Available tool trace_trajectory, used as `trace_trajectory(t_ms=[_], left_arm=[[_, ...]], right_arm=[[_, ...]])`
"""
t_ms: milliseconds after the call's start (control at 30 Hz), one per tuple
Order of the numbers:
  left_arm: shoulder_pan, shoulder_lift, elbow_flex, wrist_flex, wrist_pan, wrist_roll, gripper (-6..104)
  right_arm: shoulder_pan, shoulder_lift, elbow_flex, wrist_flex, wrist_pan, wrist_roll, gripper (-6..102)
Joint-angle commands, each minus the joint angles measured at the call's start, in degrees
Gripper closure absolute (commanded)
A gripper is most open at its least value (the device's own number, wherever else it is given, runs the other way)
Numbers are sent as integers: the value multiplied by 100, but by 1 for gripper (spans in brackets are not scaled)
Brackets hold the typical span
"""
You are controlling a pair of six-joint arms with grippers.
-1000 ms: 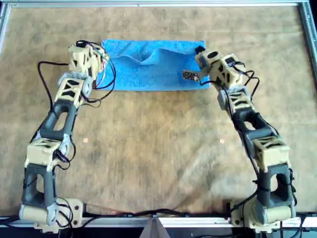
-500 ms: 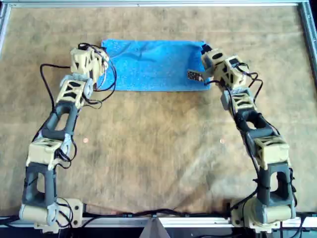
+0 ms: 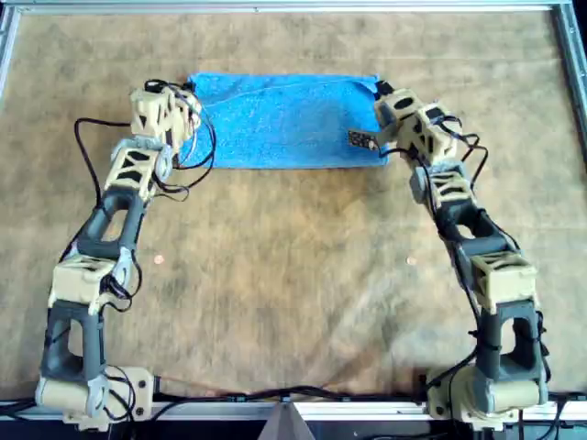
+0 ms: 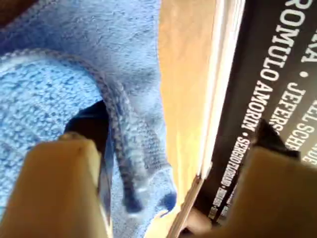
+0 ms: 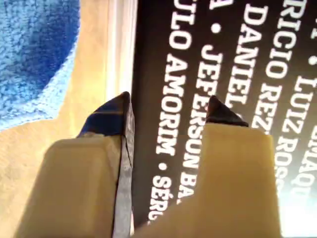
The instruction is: Fold a cloth
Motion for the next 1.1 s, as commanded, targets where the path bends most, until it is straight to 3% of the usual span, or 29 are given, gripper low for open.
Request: trace_trajectory(t_ms=[0,467,700,933,1067], left_arm=[[26,1046,-141,202,88,62,-3],[18,1336,-308,308,-9,62,-3],[18,1345,-316,1494,97,62,-3],[-105,1336,-255,1714,44,-44,-3],[-97,1389,105,1731,-9,44,-3]], right_arm=[[-9,1292,123,-114,-88,-35,35],[-9,3076,2575,-123,-97,-44,35],[-53,3155,2883,-123,-97,-44,35],[-62,3146,3146,-193,-97,-44,35],[-62,3146,3252,-202,-97,-44,35]])
